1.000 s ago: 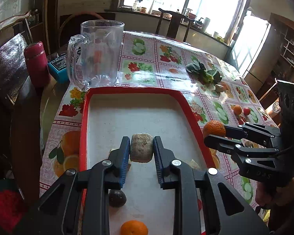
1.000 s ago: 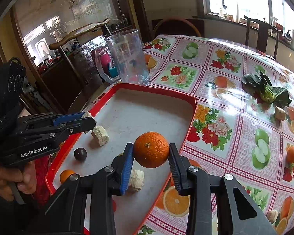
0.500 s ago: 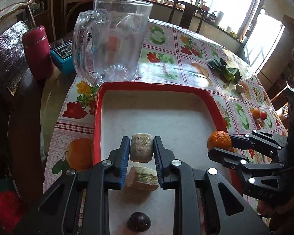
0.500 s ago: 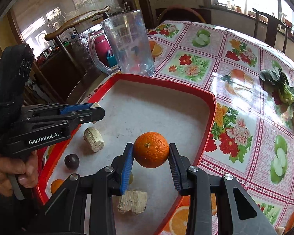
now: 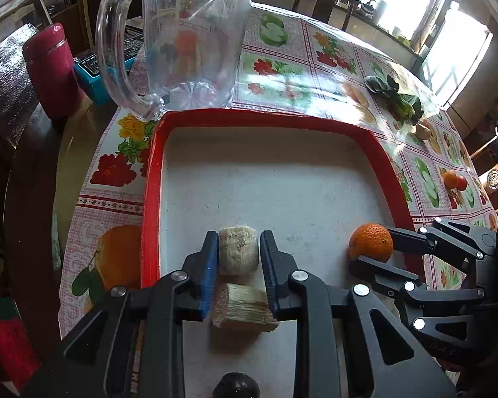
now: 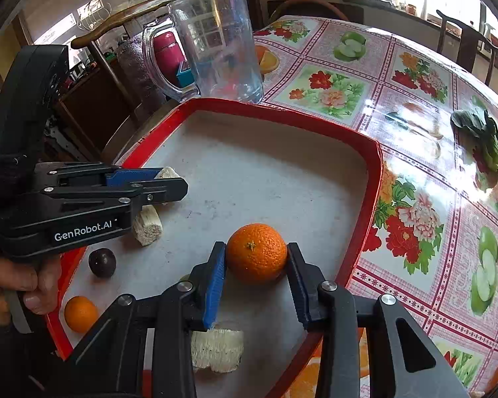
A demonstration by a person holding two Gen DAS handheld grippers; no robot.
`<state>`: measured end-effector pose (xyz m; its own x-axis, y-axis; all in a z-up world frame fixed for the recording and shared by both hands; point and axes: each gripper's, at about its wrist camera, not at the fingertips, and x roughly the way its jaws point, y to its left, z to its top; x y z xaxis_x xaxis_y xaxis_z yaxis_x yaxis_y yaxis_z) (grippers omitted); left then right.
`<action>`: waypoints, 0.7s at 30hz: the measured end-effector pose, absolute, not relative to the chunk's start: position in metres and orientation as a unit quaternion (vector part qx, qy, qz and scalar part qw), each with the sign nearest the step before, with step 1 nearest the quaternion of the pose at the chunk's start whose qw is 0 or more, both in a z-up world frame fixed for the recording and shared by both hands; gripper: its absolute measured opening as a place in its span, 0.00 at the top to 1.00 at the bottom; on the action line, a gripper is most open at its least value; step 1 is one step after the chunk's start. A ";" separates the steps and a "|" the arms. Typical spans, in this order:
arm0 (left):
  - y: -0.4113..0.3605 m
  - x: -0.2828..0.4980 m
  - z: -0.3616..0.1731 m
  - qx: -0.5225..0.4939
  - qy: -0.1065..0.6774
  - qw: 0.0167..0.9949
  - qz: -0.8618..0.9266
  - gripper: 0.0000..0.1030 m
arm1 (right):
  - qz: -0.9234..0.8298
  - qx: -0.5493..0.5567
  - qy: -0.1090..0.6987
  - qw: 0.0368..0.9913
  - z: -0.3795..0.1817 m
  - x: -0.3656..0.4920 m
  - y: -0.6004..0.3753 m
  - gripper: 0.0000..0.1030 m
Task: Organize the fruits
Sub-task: 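Carry the white lump and orange over the tray with both tools, then open both tools to release the white lump and orange into the tray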
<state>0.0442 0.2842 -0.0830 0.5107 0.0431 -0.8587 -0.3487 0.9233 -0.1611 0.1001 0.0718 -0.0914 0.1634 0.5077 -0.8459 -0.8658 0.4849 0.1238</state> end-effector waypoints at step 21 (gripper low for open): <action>0.247 0.015 -0.042 -0.145 0.436 0.882 0.105 0.52 | 0.451 -0.154 0.409 0.778 -0.038 0.086 -0.011 0.57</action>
